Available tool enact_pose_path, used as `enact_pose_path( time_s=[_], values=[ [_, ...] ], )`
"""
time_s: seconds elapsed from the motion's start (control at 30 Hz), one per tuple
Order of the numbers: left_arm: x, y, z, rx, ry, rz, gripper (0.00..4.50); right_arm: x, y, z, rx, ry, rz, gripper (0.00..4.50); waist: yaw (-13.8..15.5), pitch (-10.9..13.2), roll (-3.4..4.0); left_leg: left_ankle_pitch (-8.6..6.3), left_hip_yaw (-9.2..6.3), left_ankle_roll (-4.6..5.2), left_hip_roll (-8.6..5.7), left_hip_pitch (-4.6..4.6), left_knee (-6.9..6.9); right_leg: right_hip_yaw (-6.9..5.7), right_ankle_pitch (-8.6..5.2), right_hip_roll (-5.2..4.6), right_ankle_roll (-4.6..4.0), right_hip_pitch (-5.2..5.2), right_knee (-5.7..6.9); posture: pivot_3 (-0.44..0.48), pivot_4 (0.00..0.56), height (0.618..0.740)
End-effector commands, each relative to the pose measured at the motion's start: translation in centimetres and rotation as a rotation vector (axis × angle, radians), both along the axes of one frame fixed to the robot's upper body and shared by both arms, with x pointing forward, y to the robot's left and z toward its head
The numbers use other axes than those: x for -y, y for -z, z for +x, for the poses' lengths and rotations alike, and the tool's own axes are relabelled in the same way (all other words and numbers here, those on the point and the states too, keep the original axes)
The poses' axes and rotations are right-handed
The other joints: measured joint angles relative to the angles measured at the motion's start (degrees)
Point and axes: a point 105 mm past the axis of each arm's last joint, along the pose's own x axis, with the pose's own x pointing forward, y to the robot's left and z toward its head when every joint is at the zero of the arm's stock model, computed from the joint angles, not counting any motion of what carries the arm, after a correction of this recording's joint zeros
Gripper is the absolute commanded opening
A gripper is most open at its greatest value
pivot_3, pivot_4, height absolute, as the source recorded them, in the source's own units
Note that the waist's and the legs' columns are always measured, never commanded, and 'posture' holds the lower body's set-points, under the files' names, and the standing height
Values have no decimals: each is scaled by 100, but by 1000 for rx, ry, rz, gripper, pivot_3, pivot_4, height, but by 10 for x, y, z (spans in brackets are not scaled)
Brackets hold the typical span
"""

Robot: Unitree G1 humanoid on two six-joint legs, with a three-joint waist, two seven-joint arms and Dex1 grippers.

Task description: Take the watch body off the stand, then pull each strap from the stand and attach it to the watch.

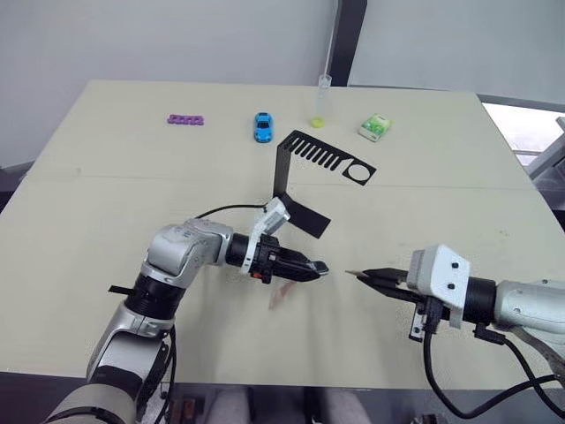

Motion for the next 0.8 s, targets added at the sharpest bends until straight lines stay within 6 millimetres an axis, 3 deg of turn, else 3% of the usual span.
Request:
enact_pose_path(
  time_s=[0.03,0.27,0.8],
  values=[
    [4,-17,-2,-80,19,-64,1586,-6,-5,1,118,-33,-30,0,-2,0,0,0,0,0,-1,0,3,0,0,0,0,0,3,0,150,740],
    [6,-24,1,-171,-4,-92,1586,-10,-10,6,225,-38,-36,0,-18,0,0,0,-13,0,-6,3,10,13,0,5,0,-7,21,0,150,740],
    [7,-26,4,-188,-13,-111,1586,-6,-7,9,214,-24,-41,0,-13,0,0,0,-22,-1,-12,2,16,14,0,2,0,-10,30,0,150,740]
  ],
)
